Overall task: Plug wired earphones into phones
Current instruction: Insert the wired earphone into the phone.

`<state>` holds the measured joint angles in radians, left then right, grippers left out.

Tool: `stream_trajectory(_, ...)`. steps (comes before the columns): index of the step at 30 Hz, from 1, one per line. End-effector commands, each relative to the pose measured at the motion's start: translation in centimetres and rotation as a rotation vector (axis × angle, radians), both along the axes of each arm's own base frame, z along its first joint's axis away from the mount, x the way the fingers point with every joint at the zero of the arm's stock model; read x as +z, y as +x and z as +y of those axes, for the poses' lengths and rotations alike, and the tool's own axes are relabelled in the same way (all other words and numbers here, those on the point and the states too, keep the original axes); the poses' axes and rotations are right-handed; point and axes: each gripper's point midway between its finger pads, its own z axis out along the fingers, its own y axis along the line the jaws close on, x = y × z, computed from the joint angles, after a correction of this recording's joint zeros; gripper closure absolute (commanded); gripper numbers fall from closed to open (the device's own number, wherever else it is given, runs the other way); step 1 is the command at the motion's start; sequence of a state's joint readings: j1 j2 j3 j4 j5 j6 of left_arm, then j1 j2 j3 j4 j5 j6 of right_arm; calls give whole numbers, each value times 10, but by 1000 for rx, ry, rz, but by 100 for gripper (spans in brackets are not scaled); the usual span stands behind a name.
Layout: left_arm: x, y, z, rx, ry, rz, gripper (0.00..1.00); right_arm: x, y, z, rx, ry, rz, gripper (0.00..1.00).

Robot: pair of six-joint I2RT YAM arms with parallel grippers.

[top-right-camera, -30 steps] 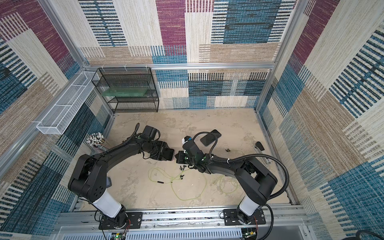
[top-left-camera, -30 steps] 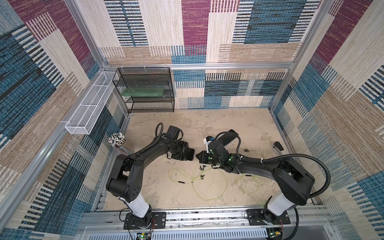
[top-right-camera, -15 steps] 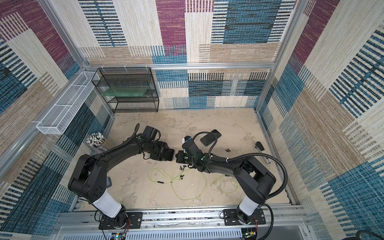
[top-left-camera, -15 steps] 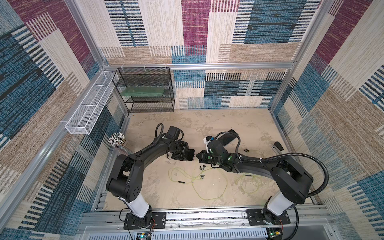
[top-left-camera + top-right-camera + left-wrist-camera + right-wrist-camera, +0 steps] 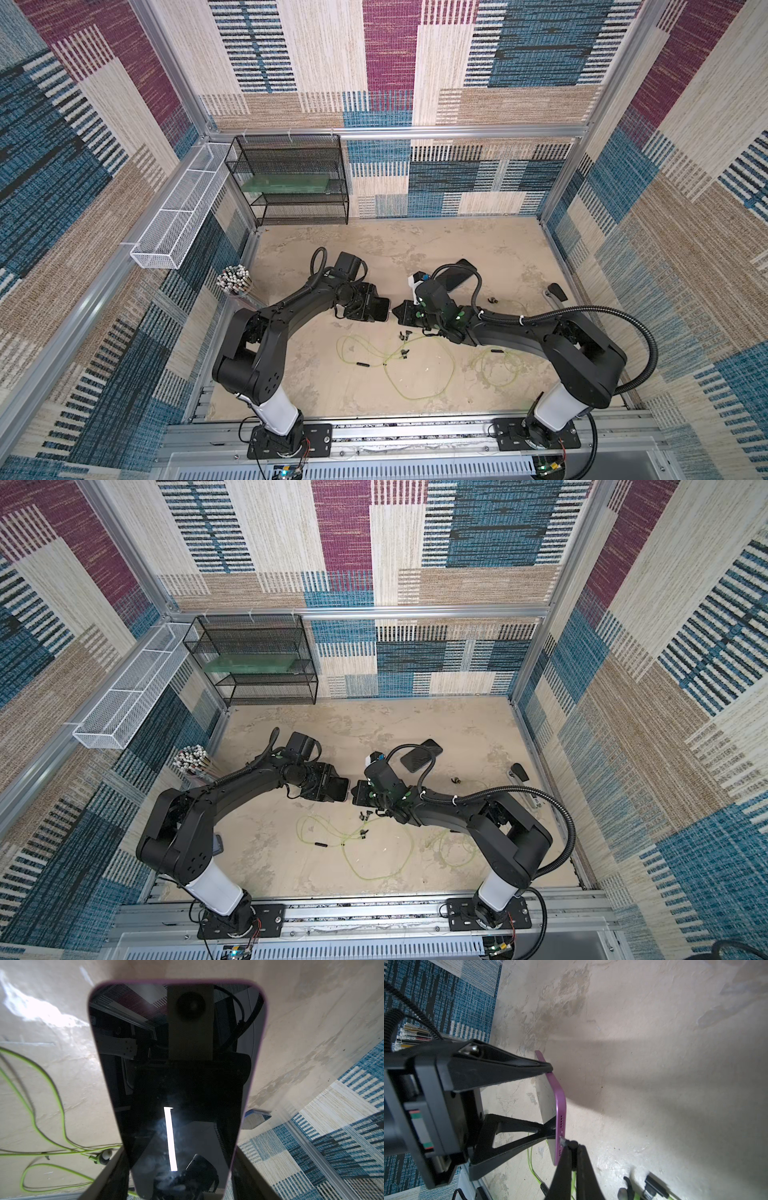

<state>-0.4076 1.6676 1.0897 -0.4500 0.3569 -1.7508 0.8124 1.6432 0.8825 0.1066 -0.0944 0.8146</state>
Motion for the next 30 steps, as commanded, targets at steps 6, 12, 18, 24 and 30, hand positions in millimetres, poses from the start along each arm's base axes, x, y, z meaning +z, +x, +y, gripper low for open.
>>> stream_trajectory(6,9,1,-11,-10,-62,-9,100,1,3,-2,-39,4,7,100)
stream_trajectory(12,11,1,-12,-3,-58,-11,100,3,3,3,-45,-4,7,100)
stream_trajectory(18,10,1,-14,-4,-54,-11,100,8,1,12,-39,-2,1,100)
stream_trajectory(24,9,1,-16,-1,-64,-11,100,16,-1,16,-33,8,-6,100)
stream_trajectory(30,10,3,-19,-2,-81,-14,100,13,-1,15,-33,10,-1,100)
